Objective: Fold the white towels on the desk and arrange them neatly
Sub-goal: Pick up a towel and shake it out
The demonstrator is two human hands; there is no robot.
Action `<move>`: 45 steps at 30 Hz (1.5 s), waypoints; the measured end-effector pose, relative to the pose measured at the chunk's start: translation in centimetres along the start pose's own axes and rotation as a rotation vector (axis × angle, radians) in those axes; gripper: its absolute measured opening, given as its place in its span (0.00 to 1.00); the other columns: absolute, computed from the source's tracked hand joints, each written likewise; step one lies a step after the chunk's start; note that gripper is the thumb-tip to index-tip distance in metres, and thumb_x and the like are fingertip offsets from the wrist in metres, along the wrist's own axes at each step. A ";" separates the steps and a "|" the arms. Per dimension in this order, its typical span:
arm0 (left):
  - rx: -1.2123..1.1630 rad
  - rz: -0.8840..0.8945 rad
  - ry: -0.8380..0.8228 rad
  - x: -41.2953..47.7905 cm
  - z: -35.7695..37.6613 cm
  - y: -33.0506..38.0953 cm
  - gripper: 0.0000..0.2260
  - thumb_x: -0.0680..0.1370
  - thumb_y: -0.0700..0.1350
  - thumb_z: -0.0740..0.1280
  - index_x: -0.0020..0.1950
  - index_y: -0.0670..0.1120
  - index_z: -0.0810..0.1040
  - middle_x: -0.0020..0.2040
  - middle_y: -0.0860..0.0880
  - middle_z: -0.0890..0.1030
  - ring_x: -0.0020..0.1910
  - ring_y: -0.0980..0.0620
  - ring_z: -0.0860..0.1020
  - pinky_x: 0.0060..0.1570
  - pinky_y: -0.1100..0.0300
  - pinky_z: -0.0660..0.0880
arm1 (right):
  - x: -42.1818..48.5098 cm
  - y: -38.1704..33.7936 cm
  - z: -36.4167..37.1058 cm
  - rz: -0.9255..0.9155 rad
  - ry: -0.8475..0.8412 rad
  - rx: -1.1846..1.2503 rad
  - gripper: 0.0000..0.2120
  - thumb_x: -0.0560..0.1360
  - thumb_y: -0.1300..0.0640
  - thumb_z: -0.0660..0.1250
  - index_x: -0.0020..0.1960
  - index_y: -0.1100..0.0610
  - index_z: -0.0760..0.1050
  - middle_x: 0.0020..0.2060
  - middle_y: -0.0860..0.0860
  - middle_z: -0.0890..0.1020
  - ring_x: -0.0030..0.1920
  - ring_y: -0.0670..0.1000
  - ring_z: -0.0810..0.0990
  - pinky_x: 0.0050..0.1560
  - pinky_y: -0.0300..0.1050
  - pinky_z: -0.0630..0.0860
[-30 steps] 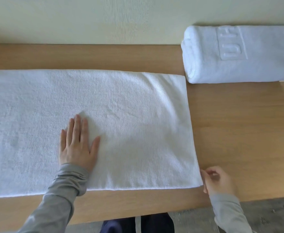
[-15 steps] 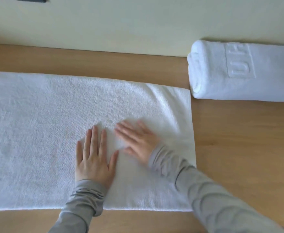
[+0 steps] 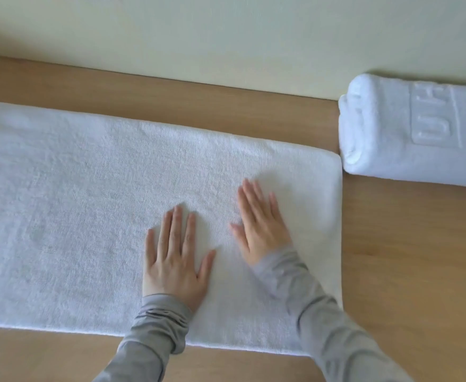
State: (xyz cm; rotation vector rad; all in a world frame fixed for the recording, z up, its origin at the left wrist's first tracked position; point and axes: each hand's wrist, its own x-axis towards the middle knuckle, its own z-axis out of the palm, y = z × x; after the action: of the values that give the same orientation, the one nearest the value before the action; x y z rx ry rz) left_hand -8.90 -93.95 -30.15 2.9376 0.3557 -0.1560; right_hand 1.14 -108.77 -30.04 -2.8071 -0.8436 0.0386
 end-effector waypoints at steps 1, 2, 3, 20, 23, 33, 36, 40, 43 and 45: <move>0.001 0.003 0.001 0.0 0.0 0.0 0.31 0.78 0.61 0.46 0.77 0.46 0.54 0.77 0.46 0.54 0.76 0.47 0.52 0.73 0.45 0.51 | -1.3 -0.1 0.1 -0.001 -0.021 -0.016 0.28 0.78 0.49 0.50 0.72 0.64 0.60 0.73 0.58 0.62 0.74 0.57 0.58 0.72 0.61 0.56; 0.001 0.002 0.000 -0.1 0.0 -0.1 0.31 0.78 0.62 0.45 0.77 0.46 0.53 0.77 0.46 0.53 0.76 0.48 0.51 0.73 0.45 0.51 | -2.4 0.8 0.2 0.039 -0.016 -0.026 0.28 0.78 0.49 0.50 0.72 0.64 0.60 0.73 0.58 0.63 0.73 0.57 0.59 0.71 0.62 0.58; 0.002 -0.001 -0.003 -0.1 0.1 -0.1 0.31 0.78 0.62 0.45 0.77 0.47 0.52 0.78 0.47 0.52 0.76 0.48 0.50 0.73 0.45 0.50 | -3.5 2.3 0.1 0.111 0.011 -0.031 0.28 0.78 0.49 0.49 0.72 0.65 0.60 0.72 0.59 0.63 0.73 0.58 0.59 0.70 0.63 0.59; -0.002 0.003 0.010 -0.1 0.2 -0.2 0.32 0.78 0.62 0.43 0.77 0.47 0.50 0.78 0.47 0.50 0.77 0.48 0.48 0.74 0.46 0.47 | -14.3 5.5 -4.3 0.436 -0.098 0.112 0.35 0.79 0.41 0.38 0.71 0.69 0.58 0.71 0.63 0.61 0.72 0.62 0.57 0.68 0.64 0.62; 0.003 -0.005 0.003 -0.1 0.3 -0.3 0.31 0.78 0.62 0.43 0.77 0.48 0.50 0.78 0.48 0.51 0.77 0.49 0.49 0.74 0.47 0.47 | -9.6 6.5 -5.6 0.217 0.006 0.184 0.22 0.79 0.57 0.54 0.68 0.71 0.63 0.67 0.66 0.68 0.70 0.64 0.64 0.63 0.66 0.68; -0.564 -0.954 0.476 -5.5 -0.8 7.0 0.33 0.77 0.49 0.64 0.77 0.46 0.51 0.77 0.45 0.52 0.75 0.42 0.54 0.70 0.41 0.51 | 8.8 12.4 -7.9 0.123 -0.424 -0.256 0.24 0.79 0.54 0.55 0.71 0.62 0.56 0.65 0.60 0.68 0.66 0.59 0.66 0.62 0.52 0.66; -0.911 -1.495 0.476 -7.0 -2.0 12.1 0.38 0.74 0.46 0.70 0.76 0.47 0.50 0.76 0.44 0.53 0.74 0.43 0.53 0.69 0.41 0.53 | 10.4 13.5 -8.9 0.128 -0.546 -0.375 0.26 0.77 0.45 0.58 0.68 0.61 0.62 0.65 0.57 0.69 0.65 0.59 0.68 0.62 0.52 0.68; -1.223 -1.779 0.302 -7.8 -2.6 18.0 0.38 0.71 0.46 0.73 0.75 0.42 0.56 0.72 0.38 0.61 0.71 0.39 0.61 0.69 0.43 0.59 | 11.2 13.7 -10.7 0.217 -0.699 -0.269 0.30 0.77 0.45 0.61 0.71 0.61 0.60 0.66 0.59 0.69 0.64 0.61 0.71 0.56 0.52 0.70; -1.391 -1.870 0.262 -7.8 -1.9 21.5 0.34 0.69 0.45 0.75 0.70 0.39 0.63 0.67 0.36 0.68 0.66 0.37 0.68 0.66 0.43 0.65 | 11.5 13.5 -11.3 0.218 -0.739 -0.263 0.31 0.77 0.46 0.62 0.72 0.62 0.57 0.68 0.60 0.68 0.65 0.61 0.70 0.59 0.52 0.69; -1.449 -1.898 0.199 -8.0 -1.3 22.9 0.31 0.69 0.46 0.75 0.66 0.36 0.67 0.62 0.35 0.73 0.62 0.36 0.72 0.64 0.44 0.67 | 11.6 13.6 -11.6 0.235 -0.730 -0.223 0.32 0.76 0.47 0.64 0.72 0.61 0.57 0.69 0.60 0.66 0.66 0.61 0.69 0.61 0.52 0.69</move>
State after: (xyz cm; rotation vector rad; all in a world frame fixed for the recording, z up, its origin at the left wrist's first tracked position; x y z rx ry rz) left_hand -10.87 -117.41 -24.09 0.5352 1.9208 0.1398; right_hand 19.23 -115.74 -21.09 -3.1011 -0.6536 1.1205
